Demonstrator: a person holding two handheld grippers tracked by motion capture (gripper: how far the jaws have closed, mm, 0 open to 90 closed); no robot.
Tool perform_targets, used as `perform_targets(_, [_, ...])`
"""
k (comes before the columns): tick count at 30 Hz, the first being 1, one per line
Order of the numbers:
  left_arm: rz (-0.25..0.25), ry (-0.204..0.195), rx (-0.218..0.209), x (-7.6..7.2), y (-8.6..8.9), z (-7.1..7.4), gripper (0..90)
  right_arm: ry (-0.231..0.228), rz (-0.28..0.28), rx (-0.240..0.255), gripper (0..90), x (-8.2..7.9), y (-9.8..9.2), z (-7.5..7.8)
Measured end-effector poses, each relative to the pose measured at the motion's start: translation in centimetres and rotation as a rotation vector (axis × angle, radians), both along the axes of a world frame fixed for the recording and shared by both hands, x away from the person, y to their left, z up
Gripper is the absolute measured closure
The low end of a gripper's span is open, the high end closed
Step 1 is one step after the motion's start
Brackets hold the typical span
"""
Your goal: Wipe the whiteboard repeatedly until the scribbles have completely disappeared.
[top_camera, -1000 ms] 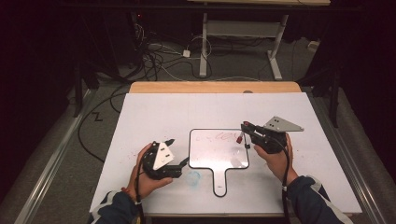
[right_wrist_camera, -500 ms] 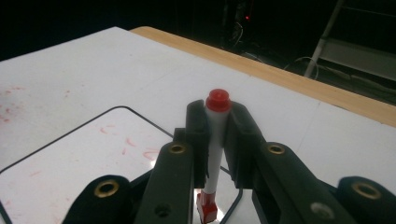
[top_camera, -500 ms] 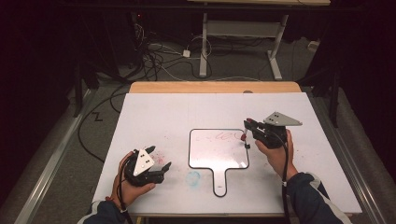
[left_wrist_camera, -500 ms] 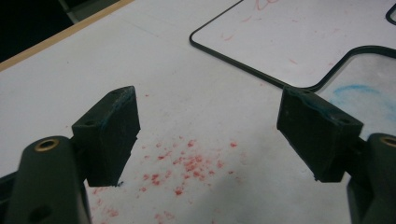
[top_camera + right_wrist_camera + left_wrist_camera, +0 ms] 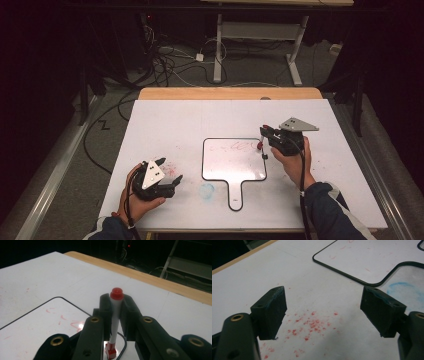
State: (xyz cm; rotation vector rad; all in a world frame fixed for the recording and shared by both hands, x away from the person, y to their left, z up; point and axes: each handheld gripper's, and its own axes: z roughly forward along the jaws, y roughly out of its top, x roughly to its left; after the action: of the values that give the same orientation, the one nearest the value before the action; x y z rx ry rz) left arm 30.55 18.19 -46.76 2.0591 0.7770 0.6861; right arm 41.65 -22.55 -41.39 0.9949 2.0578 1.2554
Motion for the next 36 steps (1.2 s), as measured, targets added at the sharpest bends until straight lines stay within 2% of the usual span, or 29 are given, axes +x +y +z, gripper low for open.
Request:
perform_targets(3, [0.006,0.013,-0.007,0.0,-0.1,-0.1,20.2,0.012,-0.003,-0.011,81.5,0.2,0.7,-0.4])
perform_targets(5, [0.005,0.018,-0.012,0.0,-0.1,-0.1,20.2,0.0,-0.007,-0.025,81.6,0.3,1.1,-0.4])
perform_targets(9, [0.001,0.019,-0.012,0.0,-0.2,0.0,20.3,-0.008,0.01,-0.007,81.6,0.6,2.3,-0.7])
perform_targets(12, [-0.005,0.018,-0.01,0.0,-0.3,0.0,20.3,-0.014,0.024,-0.01,81.6,0.9,3.4,-0.8])
perform_targets(15, [-0.007,0.02,-0.014,0.0,-0.2,0.0,20.3,-0.04,0.029,-0.056,81.6,0.9,4.1,-0.8])
perform_targets(19, [-0.013,0.02,-0.012,-0.1,-0.2,0.0,20.3,-0.073,-0.065,-0.142,81.7,1.0,3.2,-0.6])
perform_targets(21, [-0.014,0.02,-0.014,-0.2,-0.3,0.1,20.3,-0.042,-0.092,-0.09,81.7,1.0,2.6,-0.6])
perform_targets(23, [-0.016,0.021,-0.017,-0.3,-0.3,0.1,20.3,-0.039,-0.066,-0.093,81.6,0.5,2.9,-0.5])
perform_targets(26, [-0.018,0.023,-0.013,-0.3,-0.4,0.1,20.3,-0.046,-0.034,-0.151,81.7,-0.4,3.5,-0.3])
perform_targets(30, [-0.024,0.027,-0.008,-0.4,-0.5,0.0,20.3,-0.05,-0.076,-0.202,81.7,-0.4,2.9,-0.1])
perform_targets(34, [-0.026,0.03,-0.008,-0.4,-0.6,0.0,20.3,-0.034,-0.048,-0.13,81.7,-0.1,3.0,-0.3])
perform_targets(36, [-0.028,0.03,-0.005,-0.4,-0.6,0.0,20.3,-0.045,-0.028,-0.108,81.7,0.2,3.6,-0.5])
